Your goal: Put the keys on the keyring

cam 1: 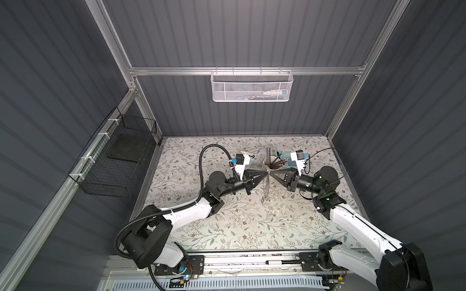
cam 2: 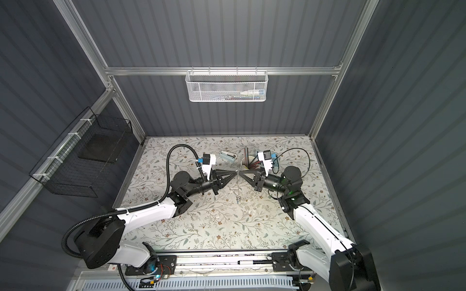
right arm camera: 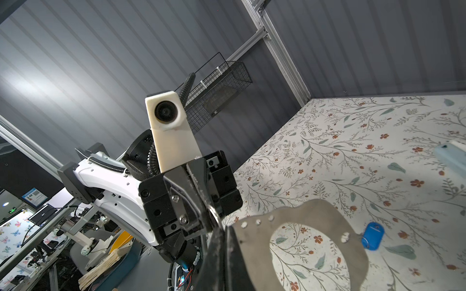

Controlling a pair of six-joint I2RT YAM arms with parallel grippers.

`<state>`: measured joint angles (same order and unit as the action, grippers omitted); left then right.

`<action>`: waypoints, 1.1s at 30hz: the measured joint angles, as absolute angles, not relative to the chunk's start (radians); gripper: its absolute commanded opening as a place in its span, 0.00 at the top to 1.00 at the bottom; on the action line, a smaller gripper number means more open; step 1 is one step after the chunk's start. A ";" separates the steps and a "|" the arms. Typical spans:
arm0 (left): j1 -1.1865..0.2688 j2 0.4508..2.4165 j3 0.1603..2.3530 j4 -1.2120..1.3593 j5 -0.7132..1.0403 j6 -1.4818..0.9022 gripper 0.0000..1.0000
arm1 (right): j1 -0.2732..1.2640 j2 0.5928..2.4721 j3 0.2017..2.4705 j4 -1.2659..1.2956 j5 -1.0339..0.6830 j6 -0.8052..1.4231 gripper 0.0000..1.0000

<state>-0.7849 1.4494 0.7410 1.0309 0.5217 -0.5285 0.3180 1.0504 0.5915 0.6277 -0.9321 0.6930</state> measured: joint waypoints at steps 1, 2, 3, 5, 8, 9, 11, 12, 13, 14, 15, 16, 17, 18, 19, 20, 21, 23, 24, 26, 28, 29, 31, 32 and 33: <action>-0.785 1.449 0.741 1.026 0.522 -0.528 0.98 | 0.318 1.042 0.591 0.612 -0.928 0.682 1.00; -0.785 1.448 0.741 1.021 0.522 -0.528 0.96 | 0.318 1.035 0.591 0.599 -0.924 0.670 1.00; -0.785 1.445 0.741 1.013 0.522 -0.528 0.94 | 0.319 1.026 0.593 0.579 -0.917 0.655 1.00; -0.785 1.433 0.741 0.986 0.521 -0.524 0.90 | 0.322 1.011 0.601 0.529 -0.907 0.623 1.00; -0.780 1.399 0.741 0.931 0.521 -0.506 0.85 | 0.324 0.983 0.620 0.463 -0.889 0.570 1.00; -0.776 1.383 0.741 0.908 0.522 -0.498 0.83 | 0.324 0.975 0.628 0.442 -0.881 0.550 1.00; -0.767 1.346 0.741 0.857 0.524 -0.477 0.79 | 0.324 0.963 0.645 0.395 -0.866 0.504 1.00; -0.760 1.323 0.741 0.823 0.525 -0.463 0.74 | 0.324 0.958 0.655 0.369 -0.861 0.478 1.00; -0.755 1.304 0.741 0.792 0.527 -0.446 0.71 | 0.324 0.955 0.662 0.347 -0.855 0.453 1.00; -0.751 1.284 0.743 0.754 0.528 -0.429 0.68 | 0.324 0.953 0.669 0.326 -0.852 0.431 1.00; -0.750 1.264 0.747 0.705 0.530 -0.404 0.65 | 0.324 0.950 0.672 0.304 -0.847 0.404 1.00; -0.746 1.246 0.755 0.651 0.532 -0.374 0.62 | 0.325 0.946 0.675 0.283 -0.844 0.380 1.00; -0.744 1.234 0.766 0.602 0.535 -0.345 0.60 | 0.326 0.941 0.675 0.264 -0.841 0.355 1.00; -0.741 1.223 0.785 0.542 0.539 -0.309 0.59 | 0.328 0.936 0.675 0.242 -0.838 0.328 1.00; -0.741 1.216 0.812 0.477 0.545 -0.269 0.58 | 0.331 0.931 0.675 0.222 -0.835 0.302 1.00; -0.741 1.214 0.839 0.420 0.550 -0.233 0.57 | 0.334 0.927 0.675 0.204 -0.831 0.278 1.00; -0.741 1.215 0.874 0.358 0.556 -0.189 0.56 | 0.336 0.923 0.677 0.183 -0.829 0.250 1.00; -0.741 1.219 0.944 0.241 0.572 -0.107 0.56 | 0.343 0.921 0.691 0.138 -0.826 0.198 1.00; -0.741 1.224 0.983 0.183 0.582 -0.065 0.56 | 0.347 0.921 0.703 0.112 -0.823 0.169 1.00; -0.741 1.244 1.053 0.089 0.601 0.009 0.56 | 0.355 0.921 0.730 0.065 -0.818 0.115 1.00; -0.741 1.272 1.119 -0.006 0.624 0.088 0.57 | 0.364 0.923 0.764 0.014 -0.815 0.058 1.00; -0.741 1.285 1.142 -0.043 0.632 0.117 0.57 | 0.368 0.924 0.776 -0.004 -0.815 0.036 1.00; -0.741 1.321 1.196 -0.138 0.646 0.185 0.58 | 0.376 0.925 0.800 -0.046 -0.815 -0.012 1.00; -0.741 1.343 1.226 -0.189 0.651 0.221 0.59 | 0.381 0.926 0.809 -0.068 -0.816 -0.036 1.00; -0.741 1.364 1.253 -0.231 0.655 0.251 0.59 | 0.384 0.927 0.816 -0.088 -0.816 -0.056 1.00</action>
